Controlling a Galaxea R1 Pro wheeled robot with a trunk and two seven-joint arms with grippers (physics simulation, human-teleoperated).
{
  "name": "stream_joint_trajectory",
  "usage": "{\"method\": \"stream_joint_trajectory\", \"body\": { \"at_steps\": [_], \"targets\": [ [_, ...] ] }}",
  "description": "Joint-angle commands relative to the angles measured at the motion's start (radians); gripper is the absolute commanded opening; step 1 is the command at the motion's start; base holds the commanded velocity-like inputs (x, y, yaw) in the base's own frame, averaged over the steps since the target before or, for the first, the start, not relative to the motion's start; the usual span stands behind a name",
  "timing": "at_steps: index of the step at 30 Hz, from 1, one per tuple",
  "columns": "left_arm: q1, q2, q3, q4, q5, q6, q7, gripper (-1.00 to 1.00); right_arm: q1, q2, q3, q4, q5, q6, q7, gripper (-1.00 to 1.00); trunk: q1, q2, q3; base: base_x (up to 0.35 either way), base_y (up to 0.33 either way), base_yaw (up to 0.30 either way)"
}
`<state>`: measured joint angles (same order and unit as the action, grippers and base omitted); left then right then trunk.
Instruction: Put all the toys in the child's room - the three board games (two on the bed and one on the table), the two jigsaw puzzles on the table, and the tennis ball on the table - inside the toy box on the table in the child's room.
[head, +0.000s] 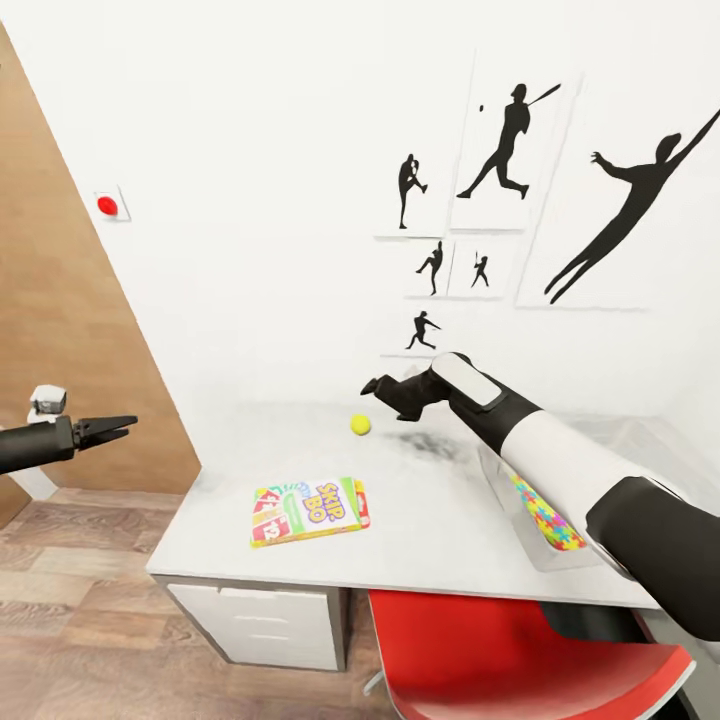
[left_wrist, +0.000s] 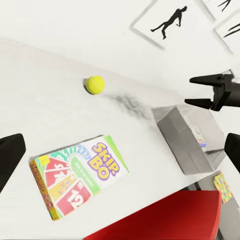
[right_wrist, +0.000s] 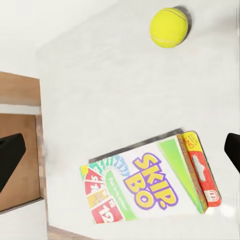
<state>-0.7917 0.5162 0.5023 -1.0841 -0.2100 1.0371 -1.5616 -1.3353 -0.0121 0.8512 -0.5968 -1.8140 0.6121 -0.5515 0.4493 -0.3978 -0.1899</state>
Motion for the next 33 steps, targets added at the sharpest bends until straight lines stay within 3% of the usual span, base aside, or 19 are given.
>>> {"method": "stream_joint_trajectory", "body": {
  "at_steps": [1,5,13,17,18,23,33],
  "targets": [
    [-0.001,-0.001,0.001,-0.001,-0.027,0.01,-0.009,1.0,-0.002,0.003,0.005,0.001,0.001,0.0,-0.021,1.0,0.001,-0.002,-0.002,0.0,0.0,0.032],
    [-0.001,-0.001,0.001,0.0,-0.081,0.01,-0.009,1.0,-0.002,0.01,0.002,0.005,0.022,0.005,-0.126,1.0,0.001,-0.002,-0.002,0.0,0.0,0.014],
    [-0.001,-0.007,0.0,0.0,-0.125,0.007,-0.009,1.0,-0.002,0.024,-0.003,0.007,0.028,0.073,-0.317,1.0,0.001,-0.002,-0.002,0.0,0.0,0.003],
    [-0.001,-0.009,-0.014,0.004,-0.159,0.006,-0.009,1.0,-0.002,0.031,-0.005,0.016,0.027,0.089,-0.342,1.0,0.001,-0.002,-0.002,0.0,0.0,0.0],
    [-0.001,-0.009,-0.023,0.007,-0.187,0.006,-0.009,1.0,-0.002,0.033,-0.006,0.019,0.026,0.094,-0.345,1.0,0.001,-0.002,-0.002,0.0,0.0,0.0],
    [-0.001,-0.01,-0.031,0.011,-0.222,0.006,-0.009,1.0,-0.002,0.036,-0.004,0.021,0.025,0.093,-0.346,1.0,0.001,-0.002,-0.002,-0.026,0.039,0.0],
    [-0.001,-0.009,-0.033,0.012,-0.23,0.005,-0.009,1.0,-0.002,0.06,-0.004,0.021,0.028,0.089,-0.346,1.0,0.001,-0.002,-0.002,-0.056,0.111,0.0]
  ]
}}
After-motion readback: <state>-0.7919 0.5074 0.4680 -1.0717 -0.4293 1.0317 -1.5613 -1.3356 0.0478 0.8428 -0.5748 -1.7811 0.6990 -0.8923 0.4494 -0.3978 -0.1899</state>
